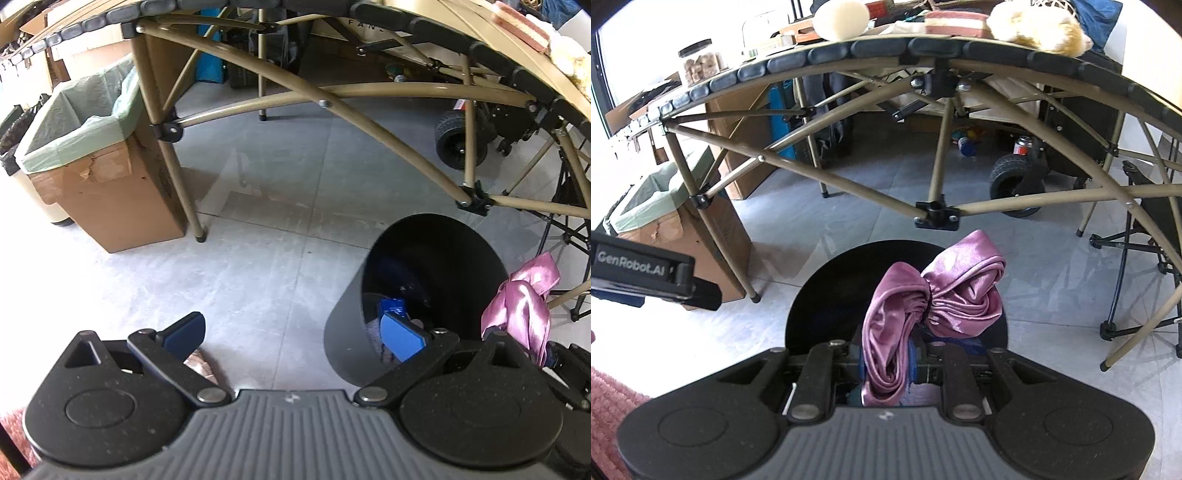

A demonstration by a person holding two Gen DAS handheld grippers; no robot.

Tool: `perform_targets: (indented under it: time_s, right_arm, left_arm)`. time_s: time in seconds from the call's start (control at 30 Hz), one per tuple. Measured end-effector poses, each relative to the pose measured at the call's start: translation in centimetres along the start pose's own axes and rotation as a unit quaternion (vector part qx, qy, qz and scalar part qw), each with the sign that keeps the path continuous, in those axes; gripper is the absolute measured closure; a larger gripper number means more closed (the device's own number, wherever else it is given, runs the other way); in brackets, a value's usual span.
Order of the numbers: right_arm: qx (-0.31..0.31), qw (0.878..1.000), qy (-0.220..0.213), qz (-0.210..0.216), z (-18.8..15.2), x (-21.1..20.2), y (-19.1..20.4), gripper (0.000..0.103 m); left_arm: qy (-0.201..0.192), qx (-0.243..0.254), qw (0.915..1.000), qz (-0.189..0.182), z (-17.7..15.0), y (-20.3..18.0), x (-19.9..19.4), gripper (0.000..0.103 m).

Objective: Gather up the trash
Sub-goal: 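Move the right gripper over the bin and open it to drop the scrunchie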

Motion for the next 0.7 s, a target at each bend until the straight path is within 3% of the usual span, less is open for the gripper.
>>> perform_targets:
  time_s: [0.7]
  right_arm:
    - [0.057,0.996,0.061,0.021,0.5,5.0,1.1,0.084]
  left_arm:
    - [0.014,0.01,0.9995,0.025,-1.2,2.7,1.2,0.0]
Point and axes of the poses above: each gripper's, at about its wrist camera, not at the fingertips, and x roughly the way its jaws point, y to its left, z to its top, the point moved 10 cm from there along x, roughly the way its jaws point, and after that the axes turned 5 degrees about x, right-handed, at the moved point
